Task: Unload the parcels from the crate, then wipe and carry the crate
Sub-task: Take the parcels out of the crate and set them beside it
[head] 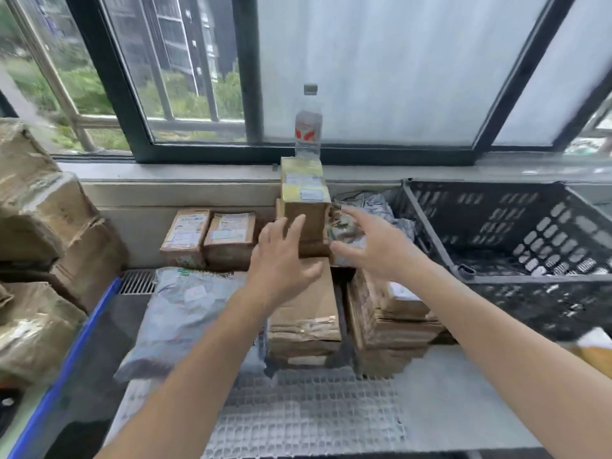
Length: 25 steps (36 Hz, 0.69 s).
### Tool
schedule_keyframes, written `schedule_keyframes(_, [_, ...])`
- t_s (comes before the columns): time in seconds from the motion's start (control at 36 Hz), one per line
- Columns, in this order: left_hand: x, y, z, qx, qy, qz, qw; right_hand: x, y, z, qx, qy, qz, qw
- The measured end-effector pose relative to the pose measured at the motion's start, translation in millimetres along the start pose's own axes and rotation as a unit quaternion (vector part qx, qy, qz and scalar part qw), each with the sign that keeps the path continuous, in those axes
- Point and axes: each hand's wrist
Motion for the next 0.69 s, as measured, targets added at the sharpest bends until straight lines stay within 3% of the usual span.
schedule_keyframes(0.31, [151.6, 14.6, 77.0, -0.015, -0.016, 0.025, 0.999, 129.8, 70.8, -64.9, 0.063, 0.070, 0.049, 0.994])
schedule_keyframes(0.69, [226.1, -41.0, 139.3, -0.033, 0.002, 0.079, 0.996, 235.3, 63.8, -93.5, 0.065, 0.109, 0.117, 0.985])
Point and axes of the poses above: each hand's wrist, its own y-axis away from the middle knuckle, its own z-axis out of the palm, x = y × z, and after that the axes turned 7 degrees about y, right-handed
